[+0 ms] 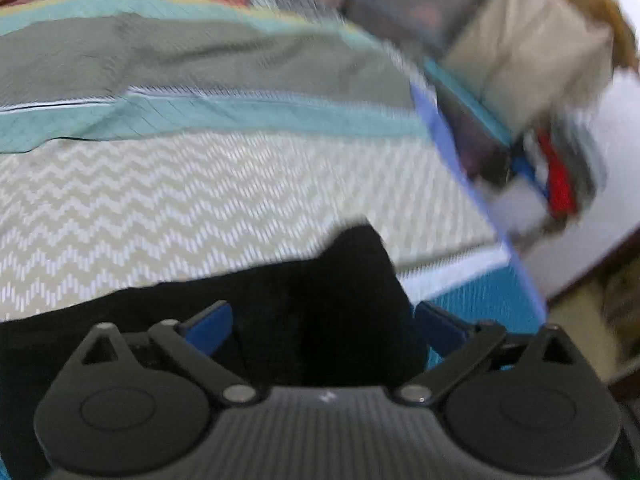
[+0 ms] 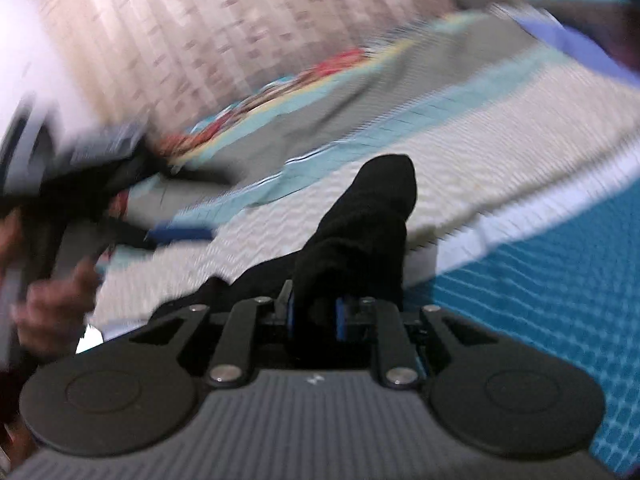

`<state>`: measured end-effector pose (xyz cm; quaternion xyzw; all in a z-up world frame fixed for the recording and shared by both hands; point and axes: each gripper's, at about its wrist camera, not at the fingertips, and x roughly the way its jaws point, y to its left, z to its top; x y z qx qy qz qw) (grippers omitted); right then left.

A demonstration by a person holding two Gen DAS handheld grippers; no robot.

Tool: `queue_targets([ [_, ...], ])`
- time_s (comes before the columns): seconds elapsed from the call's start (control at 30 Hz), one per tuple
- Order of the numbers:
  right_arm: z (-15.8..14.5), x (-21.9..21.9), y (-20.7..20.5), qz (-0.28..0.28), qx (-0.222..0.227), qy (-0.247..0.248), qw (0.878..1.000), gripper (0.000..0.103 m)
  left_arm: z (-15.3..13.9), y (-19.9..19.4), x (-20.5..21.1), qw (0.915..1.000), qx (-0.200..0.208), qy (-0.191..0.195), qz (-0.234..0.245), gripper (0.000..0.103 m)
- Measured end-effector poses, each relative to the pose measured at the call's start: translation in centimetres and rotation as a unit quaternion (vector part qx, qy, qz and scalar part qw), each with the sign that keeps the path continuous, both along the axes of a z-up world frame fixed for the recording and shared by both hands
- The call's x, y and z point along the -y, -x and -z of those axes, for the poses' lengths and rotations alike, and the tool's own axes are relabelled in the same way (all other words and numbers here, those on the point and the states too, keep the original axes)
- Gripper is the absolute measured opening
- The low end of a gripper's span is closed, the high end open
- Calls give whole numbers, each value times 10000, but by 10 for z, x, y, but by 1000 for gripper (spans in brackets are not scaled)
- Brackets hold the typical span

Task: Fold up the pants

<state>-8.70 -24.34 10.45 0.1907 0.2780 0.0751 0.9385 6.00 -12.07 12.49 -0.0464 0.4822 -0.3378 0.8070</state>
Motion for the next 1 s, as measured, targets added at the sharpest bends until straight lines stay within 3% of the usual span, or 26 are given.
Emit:
queue_targets([
  [0.07,-3,-20,2,-242,80,361,9990,21,8,-7,12,9995,-241,-168,107,101],
  [0.13,-5,-35,3,-465,115,597,9971,21,15,-9,15,9990,-388,-204,117,87],
  [0.17,-5,-41,4,-565,141,698,9959,21,18,-8,14,9988,-381,-292,123,49],
  [0.2,-6,-46,3,-652,166,769,9948,21,20,-8,11,9984,-369,-430,86,28],
  [0.27,-9,-56,6,-835,239,855,9925,21,21,-6,-6,9990,-315,-313,-23,22],
  [0.33,-10,-65,5,-934,266,924,9910,21,16,-3,-30,9995,-240,-150,-138,21],
  [0.47,-20,-78,3,-1289,315,608,9893,21,5,0,-83,9990,-127,139,-400,21],
  [0.6,-26,-112,-5,-1832,366,608,9805,21,-4,1,-133,9970,6,184,-747,21],
  [0.83,-14,-174,-28,-2672,-1,629,9616,21,35,-3,-207,9897,-233,75,-1413,21],
  [1.0,4,-207,-41,-3037,-273,807,9490,21,64,-6,-232,9853,-271,164,-1679,21],
])
